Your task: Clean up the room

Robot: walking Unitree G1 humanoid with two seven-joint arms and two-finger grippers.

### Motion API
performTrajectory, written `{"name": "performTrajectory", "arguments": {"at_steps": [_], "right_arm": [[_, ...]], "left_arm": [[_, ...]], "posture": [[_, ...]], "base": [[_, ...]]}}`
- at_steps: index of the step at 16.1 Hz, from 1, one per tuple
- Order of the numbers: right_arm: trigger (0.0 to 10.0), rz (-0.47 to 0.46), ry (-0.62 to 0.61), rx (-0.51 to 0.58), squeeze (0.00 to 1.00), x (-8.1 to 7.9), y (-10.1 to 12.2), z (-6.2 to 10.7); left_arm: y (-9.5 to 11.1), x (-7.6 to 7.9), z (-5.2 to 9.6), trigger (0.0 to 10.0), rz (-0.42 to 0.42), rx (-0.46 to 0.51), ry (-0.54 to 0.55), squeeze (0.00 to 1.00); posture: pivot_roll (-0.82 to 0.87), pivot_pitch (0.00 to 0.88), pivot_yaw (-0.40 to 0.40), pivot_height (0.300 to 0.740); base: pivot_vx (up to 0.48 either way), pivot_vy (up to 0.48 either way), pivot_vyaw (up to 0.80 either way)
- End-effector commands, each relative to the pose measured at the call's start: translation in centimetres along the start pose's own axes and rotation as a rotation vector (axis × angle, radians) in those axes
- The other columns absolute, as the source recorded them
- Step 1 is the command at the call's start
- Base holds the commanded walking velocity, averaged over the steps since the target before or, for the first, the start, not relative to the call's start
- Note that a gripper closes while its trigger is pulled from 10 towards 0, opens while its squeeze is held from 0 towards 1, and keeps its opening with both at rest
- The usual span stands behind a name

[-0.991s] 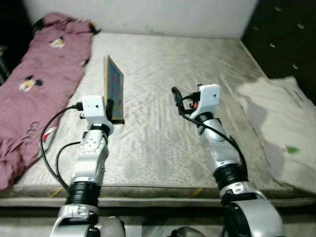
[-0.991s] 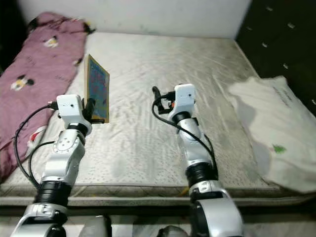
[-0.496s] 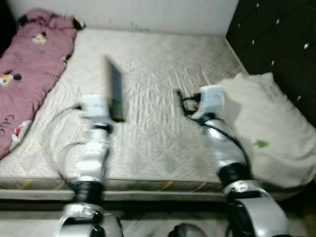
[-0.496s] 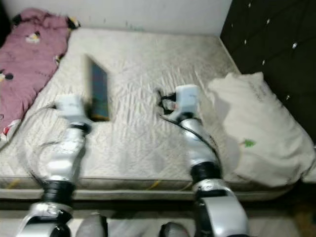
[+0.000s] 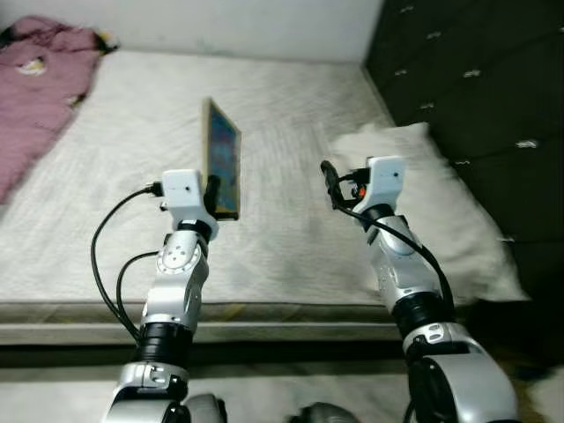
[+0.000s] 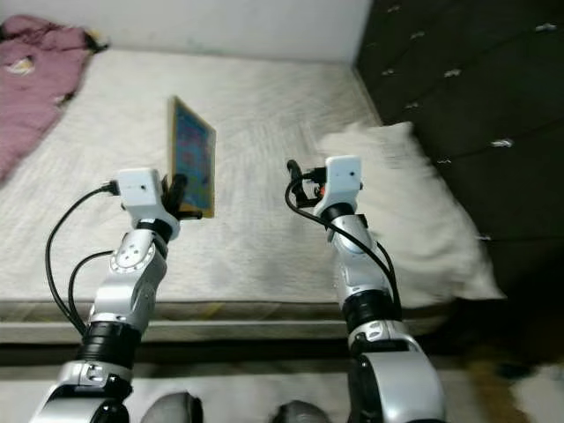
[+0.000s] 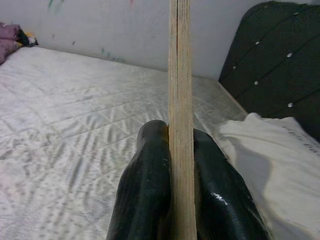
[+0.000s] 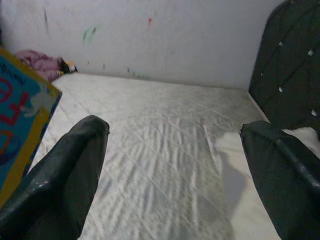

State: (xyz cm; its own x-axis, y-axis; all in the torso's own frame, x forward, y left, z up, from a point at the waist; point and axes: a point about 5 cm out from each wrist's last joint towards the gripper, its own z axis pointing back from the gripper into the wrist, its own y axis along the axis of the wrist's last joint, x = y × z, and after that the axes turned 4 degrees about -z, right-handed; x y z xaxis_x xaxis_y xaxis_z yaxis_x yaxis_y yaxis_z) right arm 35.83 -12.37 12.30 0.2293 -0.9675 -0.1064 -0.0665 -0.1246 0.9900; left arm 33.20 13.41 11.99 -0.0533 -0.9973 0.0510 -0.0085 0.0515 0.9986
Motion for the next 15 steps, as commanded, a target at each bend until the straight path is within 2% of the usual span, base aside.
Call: {"name": "performTrajectory", "arguments": {"at_steps": [1,7,15], "right_arm": [[10.0,-0.004,0.027,0.021,0.00,-0.78,0.47,-0.35],[10.0,-0.007,0.026,0.022,0.00,-0.74,0.44,-0.32],[10.0,-0.013,0.025,0.016,0.00,-0.69,0.34,-0.33]], "left_arm": [[1.14,-0.90,-0.19,10.0,-0.004,0.055,0.026,0.00],[1.34,-0.89,-0.03,10.0,0.008,0.077,0.001,0.00],[1.48,-0.73,-0.03,10.0,0.019,0.089,-0.016,0.00]], "posture": [[0.04,0.000,-0.060,0.740],[0.04,0.000,-0.059,0.740],[0.04,0.000,-0.061,0.740]], "base": [[0.000,0.000,0.00],[0.000,0.000,0.00],[0.299,0.000,-0.07]]}}
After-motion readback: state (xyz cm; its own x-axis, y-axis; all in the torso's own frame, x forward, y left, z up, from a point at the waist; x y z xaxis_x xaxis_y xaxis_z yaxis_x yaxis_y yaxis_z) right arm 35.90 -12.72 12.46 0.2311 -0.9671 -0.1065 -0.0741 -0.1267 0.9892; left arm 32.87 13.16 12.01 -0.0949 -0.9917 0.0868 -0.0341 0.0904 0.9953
